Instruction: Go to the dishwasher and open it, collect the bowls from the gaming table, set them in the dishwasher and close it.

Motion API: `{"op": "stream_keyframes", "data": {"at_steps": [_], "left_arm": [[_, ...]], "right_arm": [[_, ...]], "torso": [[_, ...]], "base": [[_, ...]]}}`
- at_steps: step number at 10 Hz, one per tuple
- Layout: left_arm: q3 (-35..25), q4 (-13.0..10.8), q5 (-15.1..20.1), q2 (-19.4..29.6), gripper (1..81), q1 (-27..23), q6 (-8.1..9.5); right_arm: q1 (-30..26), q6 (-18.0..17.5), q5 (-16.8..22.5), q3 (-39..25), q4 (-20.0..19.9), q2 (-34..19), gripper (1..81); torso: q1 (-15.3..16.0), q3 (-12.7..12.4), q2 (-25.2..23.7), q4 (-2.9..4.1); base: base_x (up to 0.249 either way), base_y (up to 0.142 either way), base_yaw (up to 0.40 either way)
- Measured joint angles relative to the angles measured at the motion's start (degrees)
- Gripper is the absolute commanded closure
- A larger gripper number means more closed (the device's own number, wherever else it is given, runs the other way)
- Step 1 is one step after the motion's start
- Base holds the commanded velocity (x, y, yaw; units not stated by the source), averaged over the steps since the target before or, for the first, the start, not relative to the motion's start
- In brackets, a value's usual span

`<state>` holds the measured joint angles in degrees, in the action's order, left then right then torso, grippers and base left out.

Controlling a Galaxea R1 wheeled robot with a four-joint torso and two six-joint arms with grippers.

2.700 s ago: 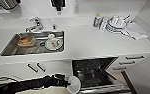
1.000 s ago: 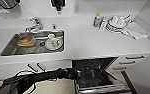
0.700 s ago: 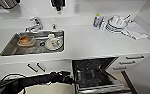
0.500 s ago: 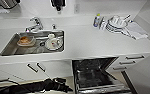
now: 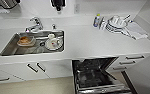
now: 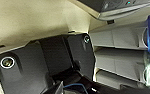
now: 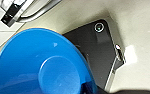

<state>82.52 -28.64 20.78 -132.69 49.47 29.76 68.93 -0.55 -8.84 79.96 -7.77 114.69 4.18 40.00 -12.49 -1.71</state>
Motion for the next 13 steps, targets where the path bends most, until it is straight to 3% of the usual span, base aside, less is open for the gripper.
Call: {"op": "stream_keyframes", "data": {"at_steps": [2,5,8,11,13], "left_arm": [[2.0,-2.3,-5.4,1.0,1.0,8.0,-0.02],[11.1,-4.5,-16.9,1.6,1.0,17.6,-0.02],[19.8,-6.0,-28.7,1.7,1.0,25.8,-0.16],[29.7,-6.9,-36.7,-1.7,1.0,32.4,-0.18],[37.1,-7.5,-40.3,-8.5,1.0,35.7,-0.21]], "right_arm": [[-5.2,-0.6,0.2,-2.5,-0.6,-1.8,81.1],[-12.1,-3.0,1.5,-4.3,-1.6,-5.1,81.1],[-18.8,-5.4,5.7,-4.6,-1.9,-5.7,81.1],[-24.0,-8.6,8.4,-1.2,-1.9,0.8,81.1],[-27.1,-10.1,9.5,2.8,-2.0,7.3,81.1]], "torso": [[0.0,0.0,0.0,0.0],[0.0,0.0,0.0,0.0],[0.0,0.0,0.0,0.0],[0.0,0.0,0.0,0.0],[0.0,0.0,0.0,0.0]], "base": [[0.0,0.0,0.0],[0.0,0.0,0.0],[0.0,0.0,0.0],[0.0,0.0,0.0],[0.0,0.0,0.0]]}}
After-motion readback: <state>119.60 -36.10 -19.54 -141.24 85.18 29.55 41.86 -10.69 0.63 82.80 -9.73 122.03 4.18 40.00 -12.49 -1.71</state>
